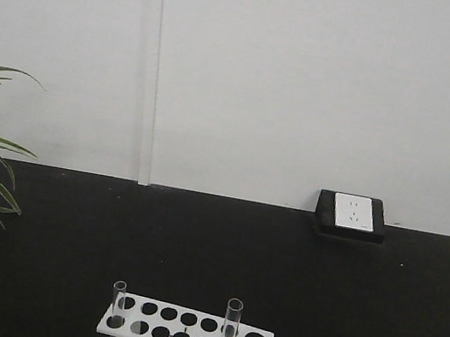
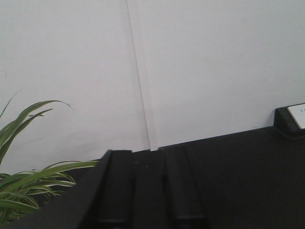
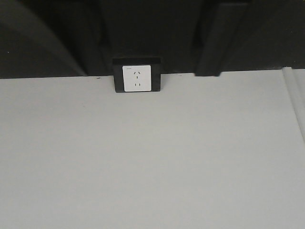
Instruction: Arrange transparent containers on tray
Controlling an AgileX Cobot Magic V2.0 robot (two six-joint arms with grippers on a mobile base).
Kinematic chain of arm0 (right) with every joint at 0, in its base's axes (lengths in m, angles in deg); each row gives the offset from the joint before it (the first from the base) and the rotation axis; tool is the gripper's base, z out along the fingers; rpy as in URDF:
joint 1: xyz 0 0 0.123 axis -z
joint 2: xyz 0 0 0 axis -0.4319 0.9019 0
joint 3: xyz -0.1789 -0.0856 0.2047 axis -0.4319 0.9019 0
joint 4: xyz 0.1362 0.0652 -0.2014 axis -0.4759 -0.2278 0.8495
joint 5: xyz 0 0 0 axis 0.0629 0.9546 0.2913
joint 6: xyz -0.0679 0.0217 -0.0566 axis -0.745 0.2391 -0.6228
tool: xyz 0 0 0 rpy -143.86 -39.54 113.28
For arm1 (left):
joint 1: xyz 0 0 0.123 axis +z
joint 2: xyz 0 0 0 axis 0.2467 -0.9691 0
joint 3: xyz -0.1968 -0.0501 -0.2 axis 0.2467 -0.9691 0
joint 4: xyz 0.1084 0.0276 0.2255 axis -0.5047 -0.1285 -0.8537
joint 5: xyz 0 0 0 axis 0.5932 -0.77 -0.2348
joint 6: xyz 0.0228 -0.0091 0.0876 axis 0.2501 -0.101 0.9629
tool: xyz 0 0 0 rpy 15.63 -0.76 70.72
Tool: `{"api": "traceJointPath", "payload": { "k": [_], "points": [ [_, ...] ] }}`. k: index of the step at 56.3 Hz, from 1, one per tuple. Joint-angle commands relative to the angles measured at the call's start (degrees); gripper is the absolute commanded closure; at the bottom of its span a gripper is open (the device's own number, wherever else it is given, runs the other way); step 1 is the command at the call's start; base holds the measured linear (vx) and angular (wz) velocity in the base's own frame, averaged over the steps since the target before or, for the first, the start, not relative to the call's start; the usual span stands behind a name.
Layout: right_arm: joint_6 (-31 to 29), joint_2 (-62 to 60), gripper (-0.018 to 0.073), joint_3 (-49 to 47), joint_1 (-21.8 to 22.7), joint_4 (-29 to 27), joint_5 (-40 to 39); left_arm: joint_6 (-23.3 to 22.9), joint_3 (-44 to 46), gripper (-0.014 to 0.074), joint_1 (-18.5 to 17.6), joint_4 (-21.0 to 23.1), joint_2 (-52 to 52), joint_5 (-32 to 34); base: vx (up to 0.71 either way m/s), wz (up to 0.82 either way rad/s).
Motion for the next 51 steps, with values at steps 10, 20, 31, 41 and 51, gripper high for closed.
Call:
{"api": "traceJointPath", "payload": {
  "k": [10,20,31,41,51],
  "points": [
    [-0.51,0.16,-0.017,-2.22,0.27,0.48,-5.39,-0.55,2.19,-0.0006,-0.2,0.35,0.35,4.02,0.0,0.0],
    [-0.02,0.16,-0.0148,-2.22,0.24,-1.42,-8.52,-2.12,2.19,-0.0011,-0.2,0.72,0.29,5.15,0.0,0.0],
    [-1.93,0.21,-0.0093,-2.15,0.19,4.34,-11.17,-2.4,1.62,0.0025,-0.2,-1.23,-0.54,7.68,0.0,0.0],
    [-1.59,0.16,-0.0051,1.08,-2.9,8.47,-13.4,-1.57,-4.51,0.0074,-0.25,-3.13,-0.49,14.73,0.0,0.0],
    [-1.59,0.16,-0.0028,10.21,-10.15,9.8,-21.2,-1.89,-13.94,0.0118,-0.81,-3.13,-0.49,21.11,0.0,0.0]
  ]
}}
